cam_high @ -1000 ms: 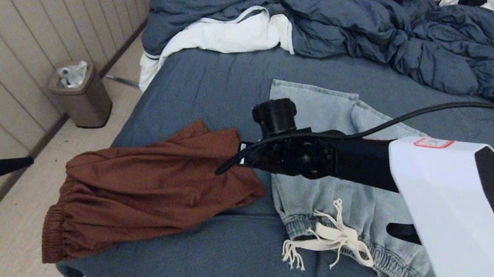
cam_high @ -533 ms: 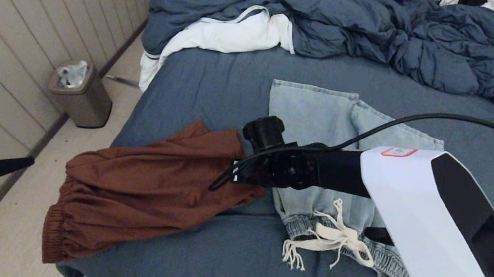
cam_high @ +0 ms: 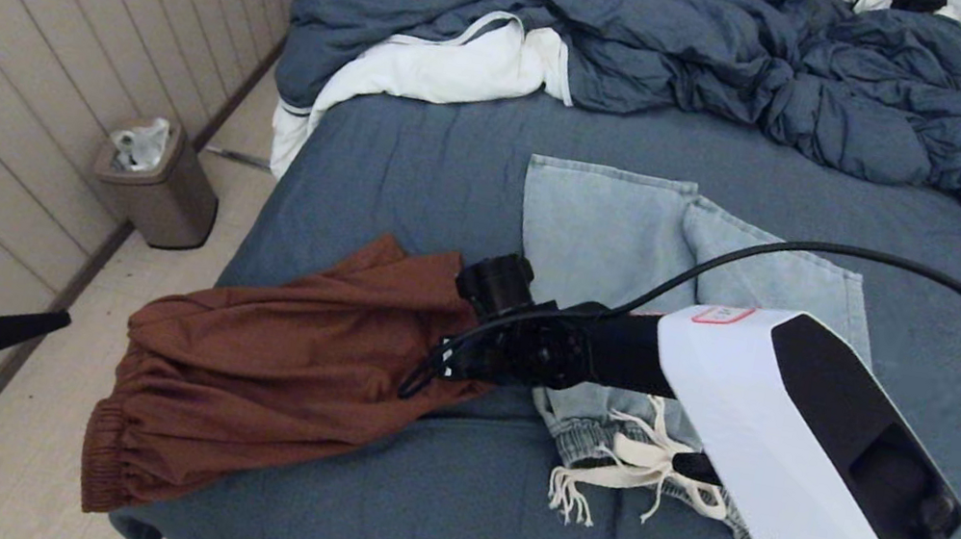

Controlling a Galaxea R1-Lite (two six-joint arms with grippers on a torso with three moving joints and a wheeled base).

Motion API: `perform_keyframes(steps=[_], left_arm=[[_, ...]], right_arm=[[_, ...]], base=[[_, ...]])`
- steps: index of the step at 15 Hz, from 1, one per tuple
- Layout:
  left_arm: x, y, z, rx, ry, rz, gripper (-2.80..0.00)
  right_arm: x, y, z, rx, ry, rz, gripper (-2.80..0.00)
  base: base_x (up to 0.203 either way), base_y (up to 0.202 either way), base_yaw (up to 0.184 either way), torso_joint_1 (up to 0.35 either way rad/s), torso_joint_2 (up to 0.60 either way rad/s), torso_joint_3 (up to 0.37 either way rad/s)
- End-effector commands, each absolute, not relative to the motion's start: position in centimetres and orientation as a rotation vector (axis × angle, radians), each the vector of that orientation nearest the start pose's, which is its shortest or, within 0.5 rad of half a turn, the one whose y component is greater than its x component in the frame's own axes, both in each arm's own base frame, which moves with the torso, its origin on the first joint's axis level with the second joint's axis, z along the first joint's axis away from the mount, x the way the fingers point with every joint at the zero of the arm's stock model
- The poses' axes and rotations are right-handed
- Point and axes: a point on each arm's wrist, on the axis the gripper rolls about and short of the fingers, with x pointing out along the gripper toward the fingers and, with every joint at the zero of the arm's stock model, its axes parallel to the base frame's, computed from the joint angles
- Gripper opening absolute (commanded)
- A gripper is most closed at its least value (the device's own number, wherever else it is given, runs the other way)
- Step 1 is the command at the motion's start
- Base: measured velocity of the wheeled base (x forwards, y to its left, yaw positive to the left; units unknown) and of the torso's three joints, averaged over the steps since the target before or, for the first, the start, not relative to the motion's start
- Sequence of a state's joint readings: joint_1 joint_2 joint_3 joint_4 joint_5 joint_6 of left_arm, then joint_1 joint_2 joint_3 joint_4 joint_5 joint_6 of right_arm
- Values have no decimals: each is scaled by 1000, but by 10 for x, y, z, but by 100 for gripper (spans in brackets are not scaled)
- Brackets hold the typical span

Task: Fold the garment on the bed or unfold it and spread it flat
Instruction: Fold the brown shorts

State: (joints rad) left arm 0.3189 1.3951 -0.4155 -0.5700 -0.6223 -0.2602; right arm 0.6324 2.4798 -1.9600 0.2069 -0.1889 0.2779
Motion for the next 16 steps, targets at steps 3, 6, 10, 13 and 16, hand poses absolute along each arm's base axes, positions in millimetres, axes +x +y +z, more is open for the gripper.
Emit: perform_keyframes(steps=[3, 6, 10, 13, 16], left_arm=[[195, 50, 150, -450, 417, -255, -280], [195, 50, 150, -449, 415, -255, -280], [191, 49, 153, -443, 404, -255, -280], [189, 48, 157, -437, 386, -261, -280], [186, 47, 159, -434, 379, -262, -280]], right_arm=[[405, 299, 85, -48, 742, 339, -280], [403, 304, 86, -43, 734, 359, -280], [400, 306, 92, -26, 715, 366, -280], [398, 291, 115, -6, 711, 342, -280], [394, 264, 143, 27, 698, 301, -280]], base=[[0, 0, 0, 0, 0, 0], [0, 0, 0, 0, 0, 0], [0, 0, 0, 0, 0, 0], [0, 0, 0, 0, 0, 0], [0, 0, 0, 0, 0, 0]])
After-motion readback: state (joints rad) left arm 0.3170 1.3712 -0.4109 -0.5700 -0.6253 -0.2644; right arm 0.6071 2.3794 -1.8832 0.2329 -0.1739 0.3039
